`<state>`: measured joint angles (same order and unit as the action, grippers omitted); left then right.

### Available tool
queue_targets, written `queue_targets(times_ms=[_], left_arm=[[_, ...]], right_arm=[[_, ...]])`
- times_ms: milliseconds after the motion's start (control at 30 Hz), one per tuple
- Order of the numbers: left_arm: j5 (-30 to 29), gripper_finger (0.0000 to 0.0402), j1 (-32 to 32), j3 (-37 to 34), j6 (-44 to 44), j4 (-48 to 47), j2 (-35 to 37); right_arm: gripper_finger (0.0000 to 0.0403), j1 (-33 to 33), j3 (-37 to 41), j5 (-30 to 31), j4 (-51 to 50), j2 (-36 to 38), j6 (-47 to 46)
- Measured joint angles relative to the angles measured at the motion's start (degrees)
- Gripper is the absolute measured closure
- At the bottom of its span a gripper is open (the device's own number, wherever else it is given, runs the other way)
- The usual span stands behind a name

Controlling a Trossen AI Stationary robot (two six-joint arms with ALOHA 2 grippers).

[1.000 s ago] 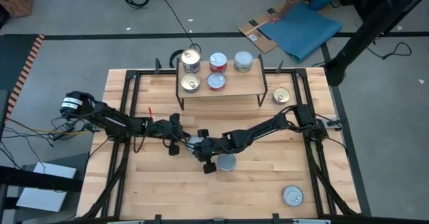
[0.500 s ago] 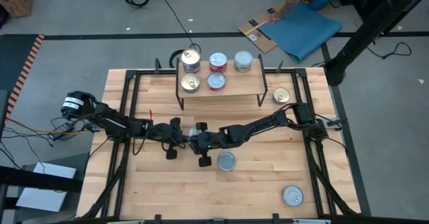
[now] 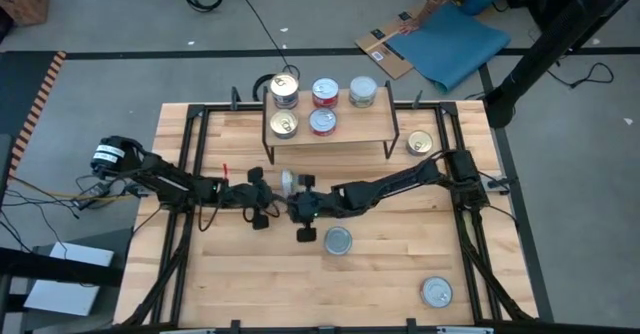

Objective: Stack canned seafood by type on shelf
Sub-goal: Put the green tuna can on the shelf

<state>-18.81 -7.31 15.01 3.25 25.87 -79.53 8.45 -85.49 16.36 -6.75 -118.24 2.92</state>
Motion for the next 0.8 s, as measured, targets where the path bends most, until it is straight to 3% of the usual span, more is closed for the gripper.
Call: queue_targets(times_ms=[133, 367, 800], left_arm=[[-4.6, 0.0401, 0.0, 0.0, 2.4, 0.2, 0.0], [-4.1, 0.039, -0.9, 0.0, 10.6, 0.9, 0.0], [-14.0, 0.0281, -5.6, 0.0, 19.4, -5.0, 0.0]], right_arm=[[0.0278, -1.3, 0.0, 7.1, -5.6, 1.3, -3.7], [0.0228, -3.1, 0.1, 7.5, -9.1, 1.3, -15.5], [0.0112, -0.4, 0.1, 17.1, -3.3, 1.2, -40.7]])
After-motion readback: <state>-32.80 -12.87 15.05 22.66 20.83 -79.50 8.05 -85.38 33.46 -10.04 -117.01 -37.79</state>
